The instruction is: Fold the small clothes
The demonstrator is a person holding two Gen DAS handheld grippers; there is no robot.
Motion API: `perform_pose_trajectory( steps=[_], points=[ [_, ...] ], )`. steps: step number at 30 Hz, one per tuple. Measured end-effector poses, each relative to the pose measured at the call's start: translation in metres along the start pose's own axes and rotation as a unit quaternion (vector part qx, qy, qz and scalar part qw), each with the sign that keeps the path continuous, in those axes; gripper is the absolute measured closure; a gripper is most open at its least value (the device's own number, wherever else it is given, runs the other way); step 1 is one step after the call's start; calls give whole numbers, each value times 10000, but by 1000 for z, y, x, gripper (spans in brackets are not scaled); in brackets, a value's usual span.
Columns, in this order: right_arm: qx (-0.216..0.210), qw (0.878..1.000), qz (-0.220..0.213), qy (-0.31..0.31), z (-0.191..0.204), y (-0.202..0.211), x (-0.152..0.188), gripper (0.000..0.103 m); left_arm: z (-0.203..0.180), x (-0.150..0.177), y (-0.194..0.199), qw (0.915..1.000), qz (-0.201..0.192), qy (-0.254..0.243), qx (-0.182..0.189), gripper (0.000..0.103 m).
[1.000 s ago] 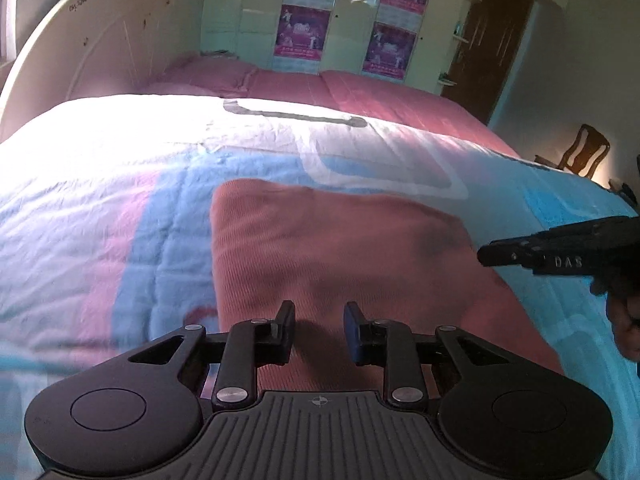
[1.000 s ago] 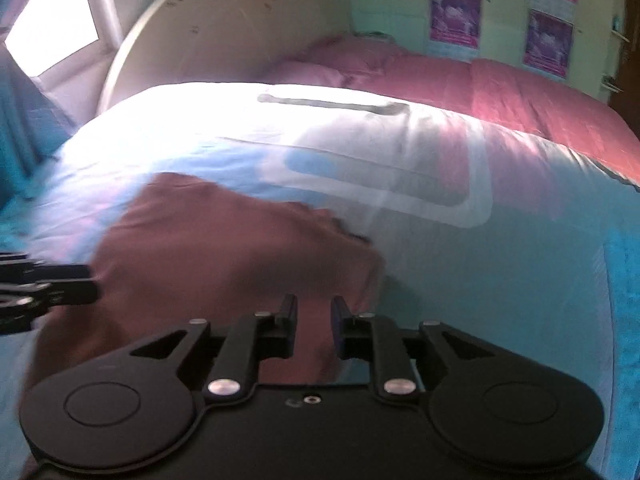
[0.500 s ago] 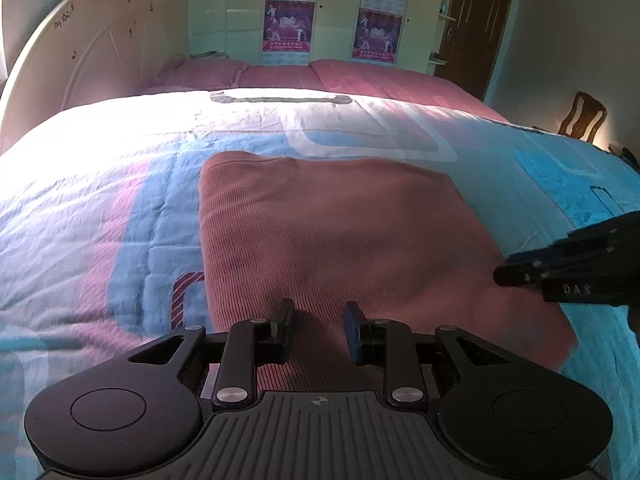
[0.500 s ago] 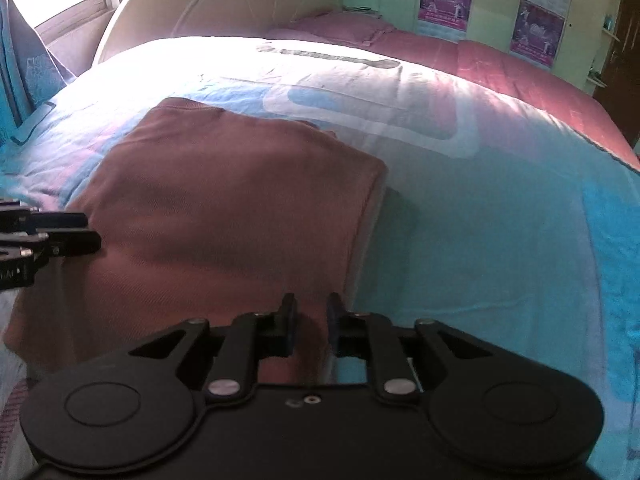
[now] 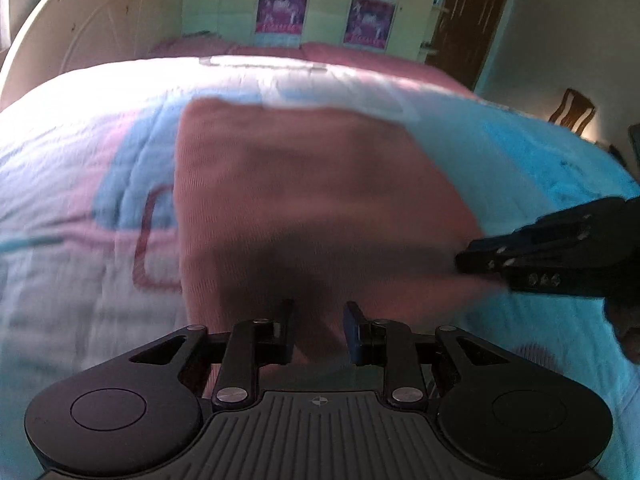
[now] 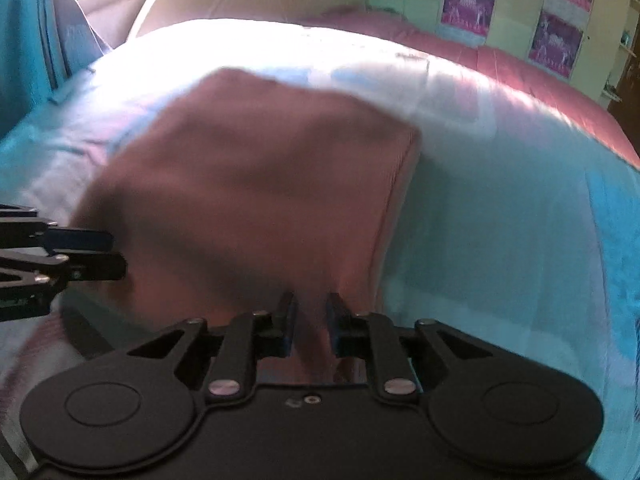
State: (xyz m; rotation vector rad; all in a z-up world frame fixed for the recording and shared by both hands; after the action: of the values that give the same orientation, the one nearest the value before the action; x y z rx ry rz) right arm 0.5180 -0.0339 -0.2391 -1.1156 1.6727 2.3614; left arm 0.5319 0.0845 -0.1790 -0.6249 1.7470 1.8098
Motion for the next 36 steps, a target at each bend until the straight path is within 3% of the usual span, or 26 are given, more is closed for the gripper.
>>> perform_pose_trajectory(
  steps=[10, 21, 22, 23, 24, 25, 28, 36],
  points=[
    [45, 9998, -176, -6, 0, 7, 15, 89, 0, 12, 9, 9991, -170, 249, -284, 77],
    [-63, 9949, -957, -303, 11, 86, 21, 83, -3, 19, 81, 9954, -633, 481, -541, 76],
    [-82, 9943, -1010, -340, 13, 93, 23, 72, -4, 20, 87, 9951, -646, 477, -580, 73],
    [-84, 9938, -1050, -359, 14, 97, 26, 38, -5, 22, 94, 9942, -684, 507, -658, 38],
    [-38, 9930, -1118, -373, 15, 102, 28, 17, -4, 24, 102, 9925, -771, 545, -777, 15],
    [117, 9914, -1256, -356, 16, 109, 30, 3, -3, 24, 113, 9890, -999, 569, -929, 0],
    [446, 9904, -1272, -322, 15, 122, 44, 1, -6, 30, 132, 9877, -1058, 562, -1005, 0],
    [584, 9867, -1440, -478, 36, 175, 66, 1, -19, 43, 193, 9864, -1176, 660, -944, 0]
  ],
)
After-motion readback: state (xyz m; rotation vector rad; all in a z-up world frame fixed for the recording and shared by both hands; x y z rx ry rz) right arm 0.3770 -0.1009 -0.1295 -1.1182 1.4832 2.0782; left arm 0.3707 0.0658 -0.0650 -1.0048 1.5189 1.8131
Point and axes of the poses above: each gripper's, at about its wrist camera, not at the fingertips, and y roughly against the way its jaws point, z to its left, x to its underside, the point moved 10 cm from there along -y, roughly the way its jaws point, and after that the axes turned 14 degrees about -x, right-handed, at the moved point
